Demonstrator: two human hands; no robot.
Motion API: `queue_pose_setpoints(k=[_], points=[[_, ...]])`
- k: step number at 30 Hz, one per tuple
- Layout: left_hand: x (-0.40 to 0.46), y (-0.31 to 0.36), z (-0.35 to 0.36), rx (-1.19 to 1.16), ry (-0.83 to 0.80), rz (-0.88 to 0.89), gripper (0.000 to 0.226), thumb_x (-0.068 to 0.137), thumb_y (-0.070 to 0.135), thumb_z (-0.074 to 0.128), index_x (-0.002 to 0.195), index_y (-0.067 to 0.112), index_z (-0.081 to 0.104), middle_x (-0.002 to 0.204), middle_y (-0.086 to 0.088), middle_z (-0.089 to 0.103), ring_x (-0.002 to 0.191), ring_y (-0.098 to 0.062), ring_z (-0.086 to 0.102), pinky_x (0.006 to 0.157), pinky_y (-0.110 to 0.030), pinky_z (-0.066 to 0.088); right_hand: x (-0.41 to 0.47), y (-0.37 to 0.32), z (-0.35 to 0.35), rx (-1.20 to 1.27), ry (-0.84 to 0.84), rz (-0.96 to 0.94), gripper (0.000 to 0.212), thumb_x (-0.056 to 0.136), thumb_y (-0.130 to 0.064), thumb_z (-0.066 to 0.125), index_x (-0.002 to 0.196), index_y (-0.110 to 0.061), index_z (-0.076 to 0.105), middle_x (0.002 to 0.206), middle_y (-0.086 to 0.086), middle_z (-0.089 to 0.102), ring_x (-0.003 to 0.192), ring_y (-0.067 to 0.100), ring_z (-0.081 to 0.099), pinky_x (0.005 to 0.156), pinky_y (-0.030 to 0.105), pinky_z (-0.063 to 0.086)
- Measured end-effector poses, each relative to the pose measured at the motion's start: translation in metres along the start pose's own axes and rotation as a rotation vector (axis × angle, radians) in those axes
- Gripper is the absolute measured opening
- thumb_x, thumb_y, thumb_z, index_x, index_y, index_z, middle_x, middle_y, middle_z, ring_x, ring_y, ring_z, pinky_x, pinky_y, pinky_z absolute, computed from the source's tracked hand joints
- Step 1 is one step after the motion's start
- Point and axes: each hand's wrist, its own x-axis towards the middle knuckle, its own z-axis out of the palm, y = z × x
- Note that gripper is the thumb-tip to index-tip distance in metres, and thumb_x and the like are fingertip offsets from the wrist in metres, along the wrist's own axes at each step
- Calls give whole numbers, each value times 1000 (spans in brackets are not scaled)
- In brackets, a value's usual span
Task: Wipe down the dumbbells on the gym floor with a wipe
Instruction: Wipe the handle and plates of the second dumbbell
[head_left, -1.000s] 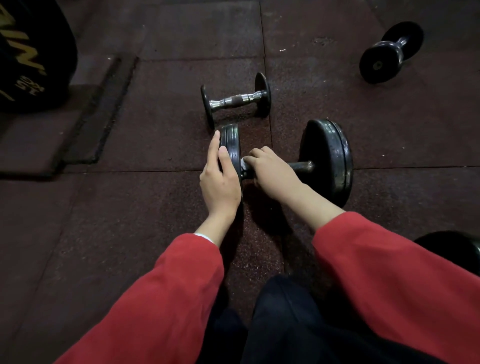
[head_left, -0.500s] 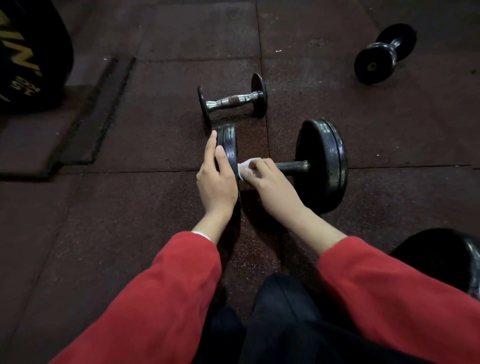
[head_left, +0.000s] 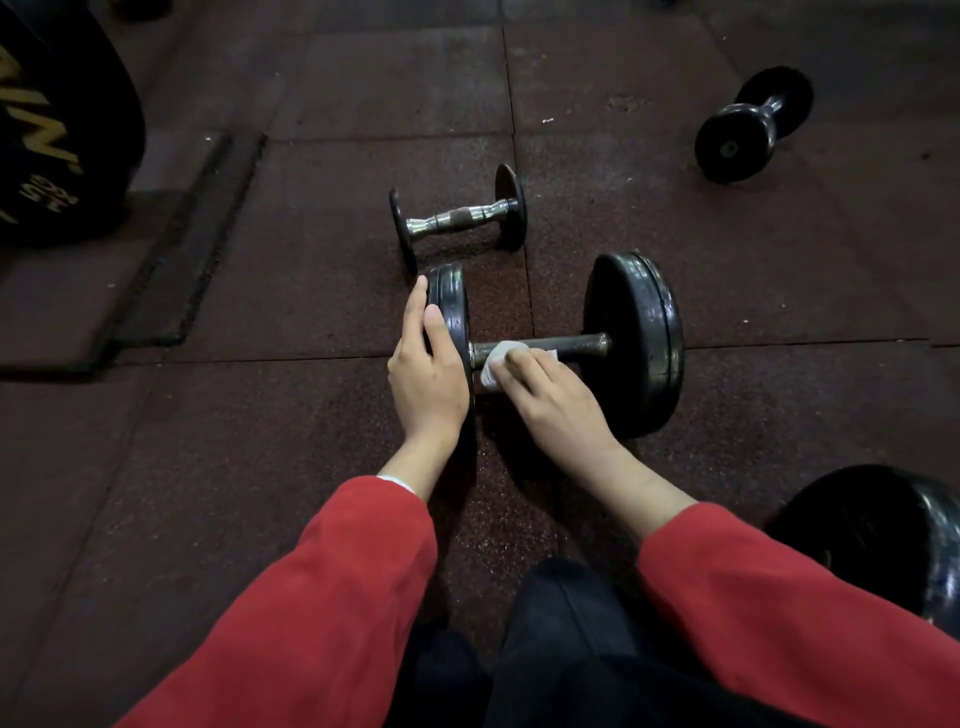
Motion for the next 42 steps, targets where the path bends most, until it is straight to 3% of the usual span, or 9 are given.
queue_pose_setpoints(k=[7, 14, 17, 21, 24, 29, 35, 37, 42], points=[[-1, -2, 0, 9, -2, -1, 41, 98, 23, 32, 135, 15, 47, 139, 0, 50, 123, 0, 33, 84, 12, 19, 7, 6, -1, -81, -116, 18, 31, 80, -8, 43, 92, 0, 70, 83, 12, 66, 73, 26, 63, 67, 33, 54], [0, -1, 0, 3, 3, 2, 49, 92, 32, 29, 134, 16, 48, 137, 0, 52, 122, 0, 36, 85, 9, 21, 27, 12, -20, -167, -353, 399, 30, 68, -10, 36, 58, -11, 65, 62, 3, 57, 57, 19, 58, 41, 23, 41], [-1, 0, 0, 4, 3, 5, 51, 91, 33, 29, 134, 15, 48, 137, -1, 52, 122, 0, 35, 85, 10, 21, 33, 8, -19, -204, -366, 535, 39, 68, -10, 32, 52, -11, 67, 61, 2, 59, 55, 18, 59, 42, 20, 41], [-4, 1, -2, 11, 5, 11, 50, 91, 33, 28, 135, 17, 47, 138, 1, 52, 122, -6, 44, 89, 2, 25, 29, -10, -13, -304, -505, 598, 31, 72, -14, 44, 67, -13, 74, 76, 1, 65, 67, 15, 61, 47, 19, 44], [-5, 3, -3, 14, 0, 9, 51, 91, 34, 28, 135, 18, 47, 138, 1, 51, 124, -9, 46, 90, -2, 27, 32, -7, -12, -381, -484, 583, 40, 79, -10, 34, 78, -12, 75, 82, 1, 66, 71, 12, 61, 50, 17, 43], [-2, 4, -3, 19, -6, 7, 51, 91, 34, 28, 135, 16, 48, 138, 1, 51, 122, -5, 43, 88, 4, 24, 41, 9, -1, -509, -482, 474, 45, 92, 3, 20, 123, 6, 52, 121, 20, 49, 108, 30, 52, 83, 29, 47], [-6, 0, -5, 29, -13, 18, 49, 92, 33, 29, 136, 17, 46, 139, 1, 50, 125, -7, 44, 91, 4, 24, 40, 1, 4, -623, -661, 463, 56, 75, 21, 22, 113, 0, 58, 107, 12, 55, 95, 24, 53, 64, 25, 42], [-8, 0, -6, 31, -23, 17, 49, 92, 33, 30, 136, 18, 45, 139, 1, 50, 125, -5, 44, 93, 0, 26, 41, 1, 0, -620, -694, 520, 27, 88, 1, 46, 110, -3, 61, 102, 10, 56, 90, 22, 54, 59, 26, 39], [-5, 5, -10, 32, -132, -53, 44, 98, 30, 38, 141, 21, 38, 144, 2, 43, 132, -10, 39, 100, -9, 25, 40, 2, -9, -421, -829, 602, 30, 92, -9, 37, 111, 1, 59, 102, 11, 58, 90, 20, 55, 65, 22, 43]])
